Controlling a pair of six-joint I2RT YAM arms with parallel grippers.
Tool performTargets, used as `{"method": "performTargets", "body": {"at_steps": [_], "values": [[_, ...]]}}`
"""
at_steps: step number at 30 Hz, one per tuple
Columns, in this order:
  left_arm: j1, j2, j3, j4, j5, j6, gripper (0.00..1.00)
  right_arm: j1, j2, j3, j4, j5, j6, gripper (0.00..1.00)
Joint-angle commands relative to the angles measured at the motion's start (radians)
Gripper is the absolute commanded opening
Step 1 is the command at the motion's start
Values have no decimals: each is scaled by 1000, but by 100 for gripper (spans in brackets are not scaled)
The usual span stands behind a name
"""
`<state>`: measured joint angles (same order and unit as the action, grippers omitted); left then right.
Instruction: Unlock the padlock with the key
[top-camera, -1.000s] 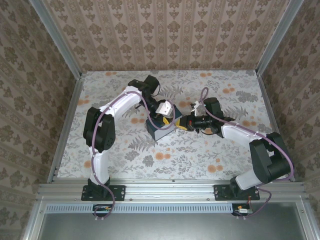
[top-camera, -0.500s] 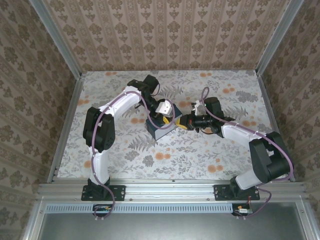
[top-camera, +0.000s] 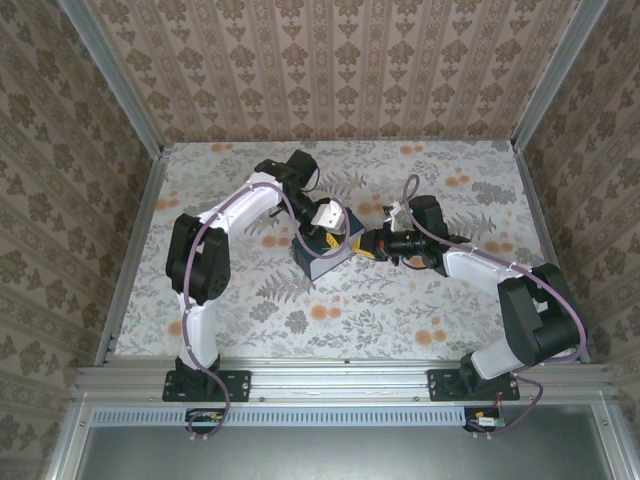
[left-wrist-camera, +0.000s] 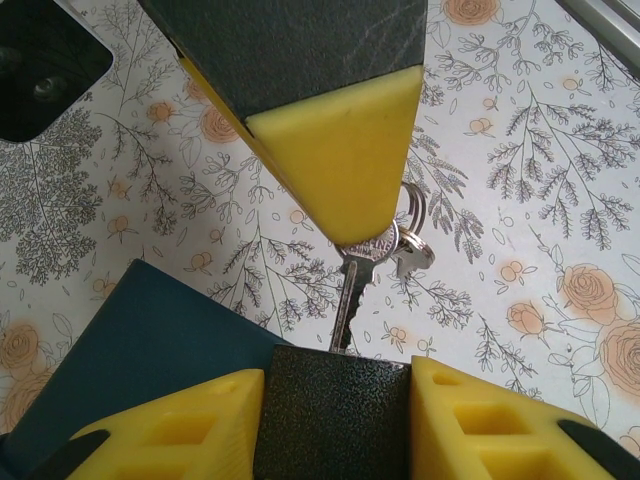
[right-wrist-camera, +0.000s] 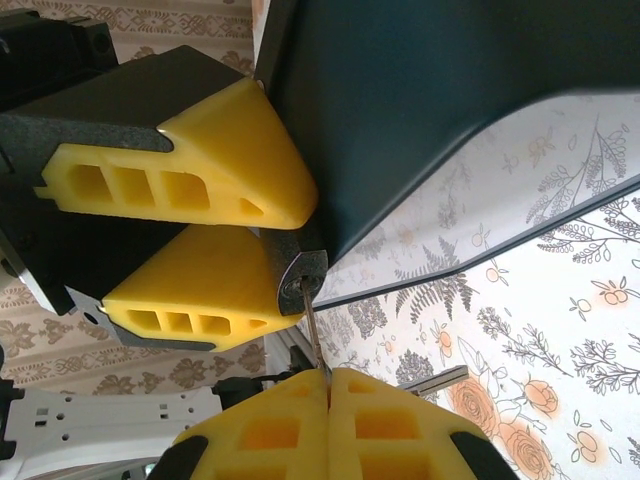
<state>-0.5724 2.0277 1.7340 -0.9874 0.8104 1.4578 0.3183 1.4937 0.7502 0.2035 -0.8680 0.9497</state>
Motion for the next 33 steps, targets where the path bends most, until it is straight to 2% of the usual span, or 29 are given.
{"method": "performTargets", "body": {"at_steps": [1,16,33], "values": [[3,2,-21,-14,-14,-4,38,-6,-22,-17,22,21,1,0],[12,9,-14,-19,-15,-6,36,-25,-64,-60,26,12,-7,0],[9,12,-13,-17,-13,-7,37,-2,-10,-29,98,1,18,0]]}}
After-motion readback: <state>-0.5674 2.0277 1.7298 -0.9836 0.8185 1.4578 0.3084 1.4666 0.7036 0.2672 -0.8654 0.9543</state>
